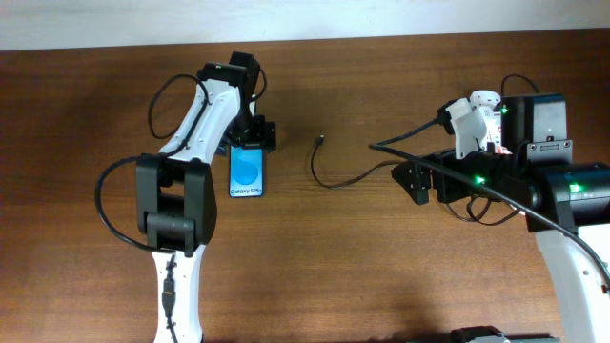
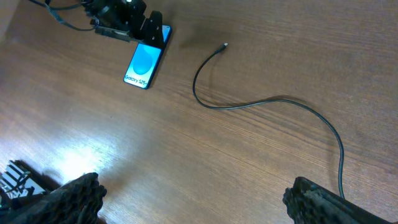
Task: Plug charger to phone and switch on socket
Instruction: 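Lower the left gripper and grasp the phone's top edge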
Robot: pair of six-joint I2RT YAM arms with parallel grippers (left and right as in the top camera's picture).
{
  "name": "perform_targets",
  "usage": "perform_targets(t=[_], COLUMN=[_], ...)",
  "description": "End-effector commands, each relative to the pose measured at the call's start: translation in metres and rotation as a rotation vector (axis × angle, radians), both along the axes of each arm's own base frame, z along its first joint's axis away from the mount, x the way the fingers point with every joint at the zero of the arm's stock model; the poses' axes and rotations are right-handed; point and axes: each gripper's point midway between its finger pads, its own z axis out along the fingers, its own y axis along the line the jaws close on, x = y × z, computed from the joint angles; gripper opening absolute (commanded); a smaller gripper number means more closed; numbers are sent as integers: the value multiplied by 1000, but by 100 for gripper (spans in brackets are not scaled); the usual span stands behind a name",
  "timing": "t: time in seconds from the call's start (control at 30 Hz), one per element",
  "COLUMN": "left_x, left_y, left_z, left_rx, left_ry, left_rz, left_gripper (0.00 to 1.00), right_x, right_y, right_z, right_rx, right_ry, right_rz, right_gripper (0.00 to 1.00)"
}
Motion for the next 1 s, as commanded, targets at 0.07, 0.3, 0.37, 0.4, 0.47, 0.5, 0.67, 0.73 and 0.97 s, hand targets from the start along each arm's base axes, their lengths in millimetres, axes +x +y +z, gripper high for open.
perform_targets(t=[0.07,0.3,0.37,0.4,0.47,0.5,0.67,0.73,0.97], left_x=[-9,-9,-10,-11,-12,-13,-15,-15,-14], left_y=[4,4,4,4,5,5,5,5,5], left_z=[-19,-26,-30,-33,-38,-41,-48,-48,-48], left_rx=[19,20,22,23,25,26,29,29,29], left_ry=[36,40,48,54,68,73,91,90,87], left_rz=[-16,-17,-17,-17,-23,-31,-47,-47,-47], left_gripper=[99,100,99,100,100,100,99,96,90], right_x=[0,1,1,0,0,0,0,0,0], right_y=[4,3,3,3,3,3,3,3,3], right_z=[6,6,6,6,5,5,5,5,5], right_rx=[14,11,11,11,11,11,11,11,11], right_ry=[-11,-10,-9,-9,-7,-7,-7,-7,-7], right_rz=[8,7,6,7,7,7,6,7,7], right_gripper=[98,98,99,98,98,98,98,98,99])
